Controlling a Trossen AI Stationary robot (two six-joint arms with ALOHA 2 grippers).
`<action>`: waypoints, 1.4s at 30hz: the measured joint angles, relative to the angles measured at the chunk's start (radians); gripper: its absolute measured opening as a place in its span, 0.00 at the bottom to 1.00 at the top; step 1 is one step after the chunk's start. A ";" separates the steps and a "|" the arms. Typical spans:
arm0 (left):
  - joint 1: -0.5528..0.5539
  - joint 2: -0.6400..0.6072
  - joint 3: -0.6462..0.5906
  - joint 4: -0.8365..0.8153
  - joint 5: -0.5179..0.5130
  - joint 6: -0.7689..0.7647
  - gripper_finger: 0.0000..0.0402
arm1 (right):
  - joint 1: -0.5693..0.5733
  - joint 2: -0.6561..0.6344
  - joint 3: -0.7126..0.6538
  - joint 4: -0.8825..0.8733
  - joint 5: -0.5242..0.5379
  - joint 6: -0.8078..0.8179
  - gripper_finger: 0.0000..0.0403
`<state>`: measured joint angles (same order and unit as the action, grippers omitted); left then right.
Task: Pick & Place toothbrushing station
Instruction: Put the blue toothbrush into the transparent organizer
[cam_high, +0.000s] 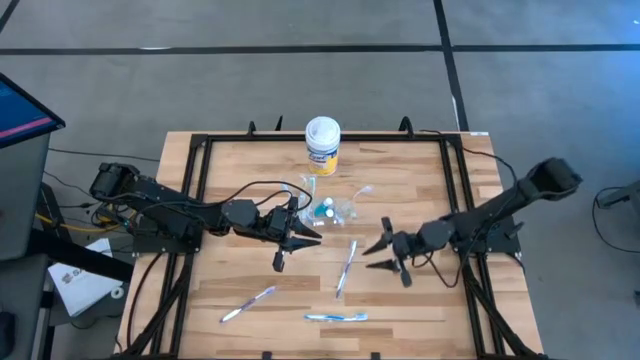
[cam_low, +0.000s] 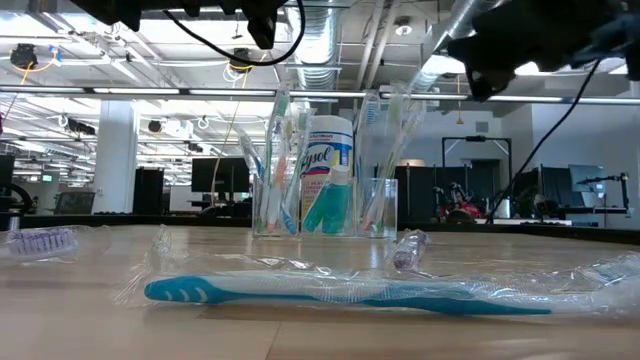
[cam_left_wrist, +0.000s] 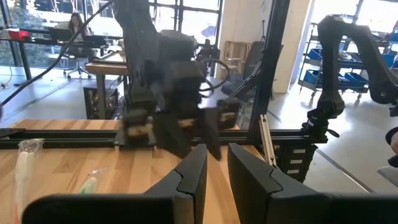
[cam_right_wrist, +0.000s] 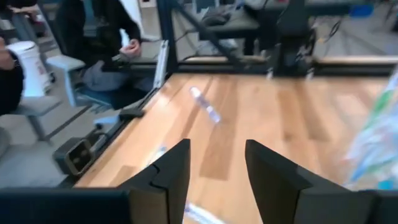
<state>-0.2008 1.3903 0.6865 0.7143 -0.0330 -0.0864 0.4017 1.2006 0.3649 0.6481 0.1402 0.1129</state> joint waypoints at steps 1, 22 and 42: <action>0.000 0.000 0.000 0.000 0.000 0.000 0.14 | 0.013 0.019 0.000 0.011 0.000 0.016 0.35; 0.000 0.000 0.000 0.000 0.000 0.000 0.14 | 0.270 0.380 0.106 0.018 0.003 0.339 0.31; 0.000 0.000 0.000 0.000 0.000 0.000 0.14 | 0.311 0.556 0.221 -0.121 -0.009 0.517 0.29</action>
<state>-0.2008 1.3903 0.6865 0.7141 -0.0331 -0.0864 0.7132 1.7566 0.5860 0.5272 0.1311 0.6299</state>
